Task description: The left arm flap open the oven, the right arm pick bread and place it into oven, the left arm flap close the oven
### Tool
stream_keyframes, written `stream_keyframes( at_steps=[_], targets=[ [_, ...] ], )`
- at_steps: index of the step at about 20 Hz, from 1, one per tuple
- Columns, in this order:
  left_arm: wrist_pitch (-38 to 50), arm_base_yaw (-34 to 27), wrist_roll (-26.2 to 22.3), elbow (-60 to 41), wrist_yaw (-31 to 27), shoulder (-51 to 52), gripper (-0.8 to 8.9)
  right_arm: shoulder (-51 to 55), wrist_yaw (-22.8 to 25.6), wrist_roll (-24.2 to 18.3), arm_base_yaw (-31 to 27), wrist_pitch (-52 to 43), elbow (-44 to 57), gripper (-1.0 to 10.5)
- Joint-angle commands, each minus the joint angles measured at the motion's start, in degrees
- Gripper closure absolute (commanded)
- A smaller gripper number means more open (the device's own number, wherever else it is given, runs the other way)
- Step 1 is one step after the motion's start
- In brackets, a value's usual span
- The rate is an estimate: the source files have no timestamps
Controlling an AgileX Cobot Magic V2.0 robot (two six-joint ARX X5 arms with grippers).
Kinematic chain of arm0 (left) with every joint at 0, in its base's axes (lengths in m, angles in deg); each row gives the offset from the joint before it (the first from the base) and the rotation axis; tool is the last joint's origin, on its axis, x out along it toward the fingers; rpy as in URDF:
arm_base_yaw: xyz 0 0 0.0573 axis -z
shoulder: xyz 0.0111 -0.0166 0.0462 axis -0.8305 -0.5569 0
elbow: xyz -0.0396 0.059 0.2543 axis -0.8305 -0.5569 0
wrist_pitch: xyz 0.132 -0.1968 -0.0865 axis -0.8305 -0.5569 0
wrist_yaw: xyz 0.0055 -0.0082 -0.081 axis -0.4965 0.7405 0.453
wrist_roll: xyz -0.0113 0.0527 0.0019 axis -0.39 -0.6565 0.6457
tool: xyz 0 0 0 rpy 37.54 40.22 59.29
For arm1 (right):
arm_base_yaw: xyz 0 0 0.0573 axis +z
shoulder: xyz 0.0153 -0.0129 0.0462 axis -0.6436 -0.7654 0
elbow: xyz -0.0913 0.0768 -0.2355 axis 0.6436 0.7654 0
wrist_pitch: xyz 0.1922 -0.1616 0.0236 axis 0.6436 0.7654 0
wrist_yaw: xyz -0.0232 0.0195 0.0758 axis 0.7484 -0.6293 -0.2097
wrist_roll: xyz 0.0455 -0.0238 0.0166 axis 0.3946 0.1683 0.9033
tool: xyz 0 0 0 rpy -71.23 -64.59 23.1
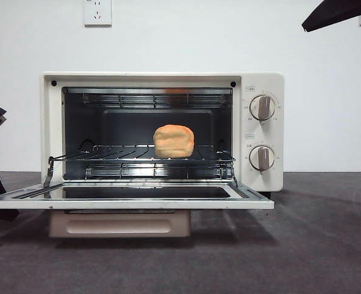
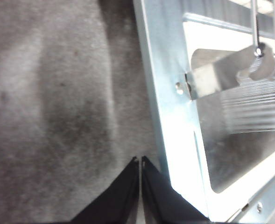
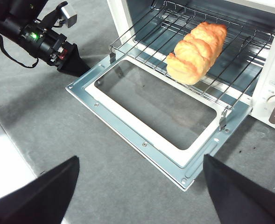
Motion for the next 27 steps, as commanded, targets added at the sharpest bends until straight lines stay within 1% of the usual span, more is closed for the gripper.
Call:
stream_keyframes(
  at_steps=[1, 4, 8, 12, 17, 22, 25, 27],
  targets=[
    [1.81, 0.52, 0.39, 0.33, 5.62, -0.7, 7.98, -0.28, 0.07, 0.48, 0.59, -0.68, -0.63, 5.2],
    [4.76, 0.44, 2.71, 0.33, 8.15, -0.7, 7.98, -0.28, 0.07, 0.61, 0.59, -0.66, -0.63, 5.2],
    [11.45, -0.22, 7.93, 0.44, 10.6, -0.66, 7.98, -0.28, 0.07, 0.83, 0.59, -0.66, -0.63, 5.2],
    [18.62, -0.92, 12.57, 0.44, 10.75, -0.66, 7.98, -0.28, 0.07, 1.22, 0.59, -0.66, -0.63, 5.2],
    [29.62, -2.62, 19.96, 0.48, 10.75, -0.66, 7.98, -0.28, 0.09, 1.99, 0.59, -0.66, -0.63, 5.2],
    [35.21, -3.28, 23.06, 0.52, 10.73, -0.66, 7.98, -0.28, 0.07, 2.34, 0.59, -0.63, -0.63, 5.2],
    [35.34, -3.23, 24.59, 0.55, 11.19, -0.48, 7.98, -0.28, 0.07, 2.34, 0.59, -0.63, -0.63, 5.2],
    [34.71, -3.04, 24.57, 0.55, 11.89, 0.92, 7.98, -0.28, 0.09, 2.32, 0.59, -0.66, -0.63, 5.2]
  ],
)
